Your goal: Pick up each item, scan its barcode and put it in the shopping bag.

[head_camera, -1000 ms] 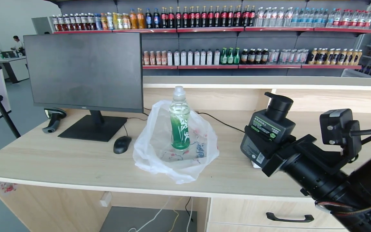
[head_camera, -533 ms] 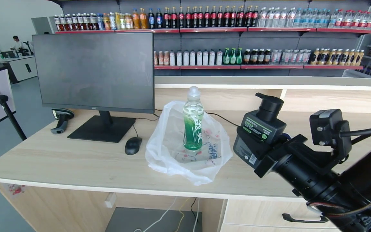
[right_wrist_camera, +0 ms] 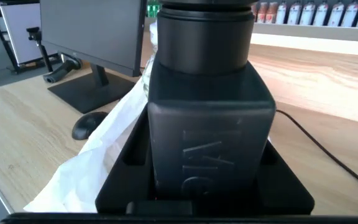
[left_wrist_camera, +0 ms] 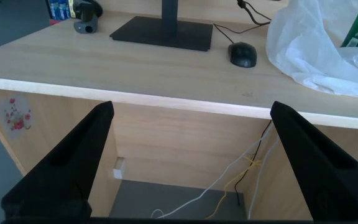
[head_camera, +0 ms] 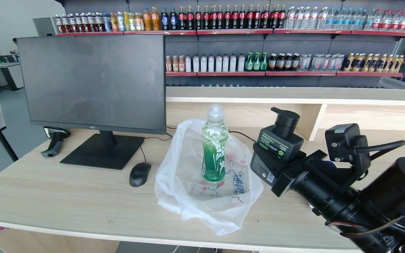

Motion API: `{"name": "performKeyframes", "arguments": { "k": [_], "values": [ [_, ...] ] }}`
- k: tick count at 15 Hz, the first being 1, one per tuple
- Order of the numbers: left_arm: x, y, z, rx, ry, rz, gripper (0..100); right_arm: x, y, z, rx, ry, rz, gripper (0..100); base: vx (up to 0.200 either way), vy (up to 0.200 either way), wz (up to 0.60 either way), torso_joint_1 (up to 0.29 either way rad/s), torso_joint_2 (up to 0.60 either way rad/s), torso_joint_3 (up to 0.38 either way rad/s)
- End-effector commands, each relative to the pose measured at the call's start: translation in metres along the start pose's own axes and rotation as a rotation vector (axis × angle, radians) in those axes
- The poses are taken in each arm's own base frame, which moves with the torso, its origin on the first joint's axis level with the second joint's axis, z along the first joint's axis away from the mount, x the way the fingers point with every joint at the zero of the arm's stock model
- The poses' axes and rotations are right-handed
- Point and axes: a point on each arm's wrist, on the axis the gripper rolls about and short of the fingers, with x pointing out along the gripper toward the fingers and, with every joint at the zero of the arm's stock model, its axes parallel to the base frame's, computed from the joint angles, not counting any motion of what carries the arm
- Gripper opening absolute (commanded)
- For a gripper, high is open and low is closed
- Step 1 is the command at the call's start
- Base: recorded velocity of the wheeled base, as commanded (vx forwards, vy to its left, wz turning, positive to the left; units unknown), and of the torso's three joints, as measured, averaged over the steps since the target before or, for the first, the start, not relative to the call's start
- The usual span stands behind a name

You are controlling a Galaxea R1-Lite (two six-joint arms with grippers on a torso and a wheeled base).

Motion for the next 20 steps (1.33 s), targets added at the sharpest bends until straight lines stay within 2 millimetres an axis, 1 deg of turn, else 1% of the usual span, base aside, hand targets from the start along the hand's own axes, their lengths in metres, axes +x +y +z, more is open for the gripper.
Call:
{"name": "performKeyframes", "arguments": {
  "k": [1, 4, 7, 8, 9, 11, 12, 15, 16, 20],
  "values": [
    [0.0, 0.0, 0.0, 0.0, -0.002, 0.001, 100, 0.001, 0.0, -0.003, 0.001, 0.01, 0.0, 0, 0.0, 0.0, 0.0, 0.0, 0.0, 0.0],
    [0.0, 0.0, 0.0, 0.0, -0.002, 0.003, 100, 0.004, 0.009, -0.014, 0.024, 0.049, 0.031, 0, 0.0, 0.0, 0.0, 0.0, 0.0, 0.0],
    [0.0, 0.0, 0.0, 0.001, -0.001, 0.001, 100, 0.017, 0.016, -0.029, 0.03, 0.084, 0.051, 0, 0.0, 0.0, 0.0, 0.0, 0.0, 0.0],
    [0.0, 0.0, 0.0, 0.001, -0.001, 0.001, 100, 0.02, 0.016, -0.031, 0.032, 0.084, 0.051, 0, 0.0, 0.0, 0.0, 0.0, 0.0, 0.0],
    [0.0, 0.0, 0.0, 0.0, -0.001, 0.001, 100, 0.027, 0.017, -0.033, 0.033, 0.078, 0.066, 0, 0.0, 0.0, 0.0, 0.0, 0.0, 0.0],
    [0.0, 0.0, 0.0, 0.0, -0.002, 0.001, 100, 0.028, 0.017, -0.04, 0.028, 0.104, 0.081, 0, 0.0, 0.0, 0.0, 0.0, 0.0, 0.0],
    [0.0, 0.0, 0.0, 0.0, -0.002, 0.001, 100, 0.029, 0.016, -0.048, 0.022, 0.131, 0.079, 0, 0.0, 0.0, 0.0, 0.0, 0.0, 0.0],
    [0.0, 0.0, 0.0, 0.0, -0.002, 0.001, 100, 0.036, 0.018, -0.063, 0.014, 0.166, 0.079, 0, 0.0, 0.0, 0.0, 0.0, 0.0, 0.0],
    [0.0, 0.0, 0.0, 0.0, -0.002, 0.001, 100, 0.035, 0.018, -0.066, 0.013, 0.175, 0.079, 0, 0.0, 0.0, 0.0, 0.0, 0.0, 0.0],
    [0.0, 0.0, 0.0, 0.0, -0.001, 0.001, 100, 0.044, 0.019, -0.075, 0.011, 0.184, 0.078, 0, 0.0, 0.0, 0.0, 0.0, 0.0, 0.0]
  ]
}}
